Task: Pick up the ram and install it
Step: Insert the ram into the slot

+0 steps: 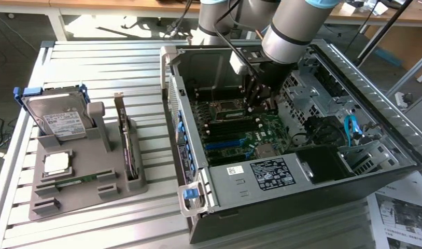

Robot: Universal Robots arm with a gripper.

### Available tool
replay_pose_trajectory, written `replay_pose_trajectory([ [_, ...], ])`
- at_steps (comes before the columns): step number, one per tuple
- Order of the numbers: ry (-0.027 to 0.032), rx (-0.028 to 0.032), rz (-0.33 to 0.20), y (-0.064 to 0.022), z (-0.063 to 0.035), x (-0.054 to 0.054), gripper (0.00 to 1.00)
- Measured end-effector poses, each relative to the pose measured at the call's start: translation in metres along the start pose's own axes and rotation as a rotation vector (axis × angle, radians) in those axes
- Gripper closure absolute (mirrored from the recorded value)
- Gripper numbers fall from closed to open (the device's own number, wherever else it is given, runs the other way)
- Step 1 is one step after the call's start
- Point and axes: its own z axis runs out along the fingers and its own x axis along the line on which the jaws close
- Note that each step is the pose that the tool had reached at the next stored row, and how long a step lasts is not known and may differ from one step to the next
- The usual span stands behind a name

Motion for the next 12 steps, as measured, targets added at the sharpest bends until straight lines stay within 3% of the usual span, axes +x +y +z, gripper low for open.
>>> replay_pose_trajectory([
  [5,0.0,0.0,0.0,-0.0006,0.015,0.001,0.86],
  [12,0.0,0.0,0.0,-0.0006,0.0255,0.002,0.86],
])
